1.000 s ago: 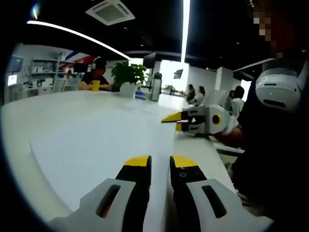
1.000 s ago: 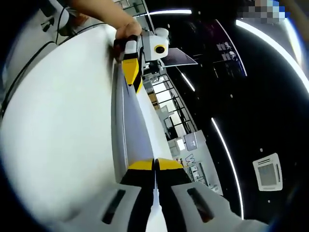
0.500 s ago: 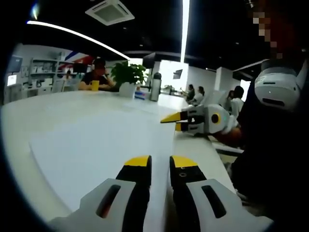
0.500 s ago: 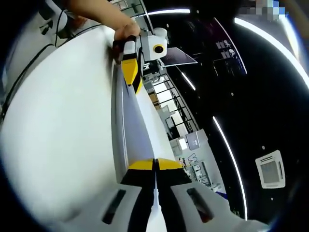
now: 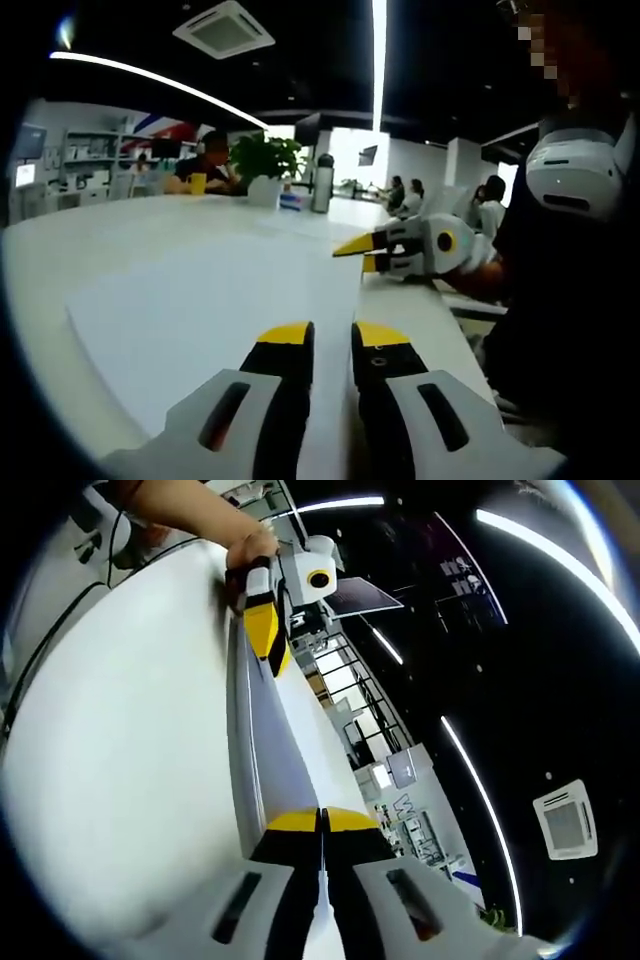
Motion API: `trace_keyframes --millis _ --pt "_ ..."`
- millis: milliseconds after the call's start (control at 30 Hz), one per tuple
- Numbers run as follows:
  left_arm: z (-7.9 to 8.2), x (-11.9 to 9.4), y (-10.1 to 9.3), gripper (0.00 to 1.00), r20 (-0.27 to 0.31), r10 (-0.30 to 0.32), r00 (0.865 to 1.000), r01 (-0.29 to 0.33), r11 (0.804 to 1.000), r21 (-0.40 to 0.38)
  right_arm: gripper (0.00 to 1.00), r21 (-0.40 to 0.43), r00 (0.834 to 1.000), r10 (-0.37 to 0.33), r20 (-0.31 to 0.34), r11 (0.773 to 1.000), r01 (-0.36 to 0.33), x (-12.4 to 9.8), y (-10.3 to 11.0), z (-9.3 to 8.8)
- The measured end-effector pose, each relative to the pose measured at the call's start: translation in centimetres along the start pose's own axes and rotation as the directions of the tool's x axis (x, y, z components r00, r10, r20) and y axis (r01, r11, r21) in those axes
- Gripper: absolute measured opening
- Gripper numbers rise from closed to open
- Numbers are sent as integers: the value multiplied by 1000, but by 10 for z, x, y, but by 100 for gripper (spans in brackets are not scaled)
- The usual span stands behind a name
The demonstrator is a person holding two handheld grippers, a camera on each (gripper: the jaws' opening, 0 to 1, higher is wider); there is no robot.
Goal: Grasp the top corner of one sheet in the document stack and pull a single sheet out from the document stack, separating that one sheet from the rest and lifting it clear until the single sheet is fully removed from the stack
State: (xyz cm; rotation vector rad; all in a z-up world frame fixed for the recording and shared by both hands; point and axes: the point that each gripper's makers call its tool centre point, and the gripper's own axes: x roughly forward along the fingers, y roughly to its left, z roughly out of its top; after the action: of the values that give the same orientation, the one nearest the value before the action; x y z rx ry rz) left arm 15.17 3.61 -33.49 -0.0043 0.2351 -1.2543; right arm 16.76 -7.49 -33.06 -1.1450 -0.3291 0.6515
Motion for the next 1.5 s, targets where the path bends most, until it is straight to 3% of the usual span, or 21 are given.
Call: trace_keyframes --millis 300,533,667,833,867,933,1100,1300,1333,1433,1500 --pt "1 -1 -1 18 18 8 1000 -8 1000 9 2 -19 1000 0 3 1000 0 -1 1 0" --pt "-1 -1 -10 30 32 23 999 -27 993 111 2 -3 1000 3 8 1000 -3 -2 1 0" --pt "1 -4 -12 38 38 11 999 -14 996 94 2 7 1000 4 11 1000 -4 -2 1 -1" --pt "-1 -10 5 35 7 110 994 -110 993 36 2 5 1000 2 11 1000 -2 -2 1 -1" --pt "2 -12 8 36 10 146 989 -147 989 21 2 7 1000 1 11 1000 -1 -2 1 -1" --pt "8 -22 17 39 10 256 967 -256 967 -14 2 9 1000 1 12 1000 -1 -2 1 -2" --pt "38 -43 -6 41 104 318 942 -330 936 125 2 10 1000 1 11 1000 -1 -1 1 -2" --pt "34 -66 -21 41 84 391 916 -400 905 145 2 12 1000 -1 10 1000 1 1 0 -2" --pt "32 -70 -21 41 84 412 907 -420 896 143 2 13 1000 -1 10 1000 1 1 0 -3" --pt "25 -86 -22 41 79 510 856 -516 845 137 2 22 1000 0 11 1000 0 1 0 -3" --pt "21 -90 -29 39 82 522 849 -528 842 112 2 31 1000 1 12 1000 -2 2 0 -3"
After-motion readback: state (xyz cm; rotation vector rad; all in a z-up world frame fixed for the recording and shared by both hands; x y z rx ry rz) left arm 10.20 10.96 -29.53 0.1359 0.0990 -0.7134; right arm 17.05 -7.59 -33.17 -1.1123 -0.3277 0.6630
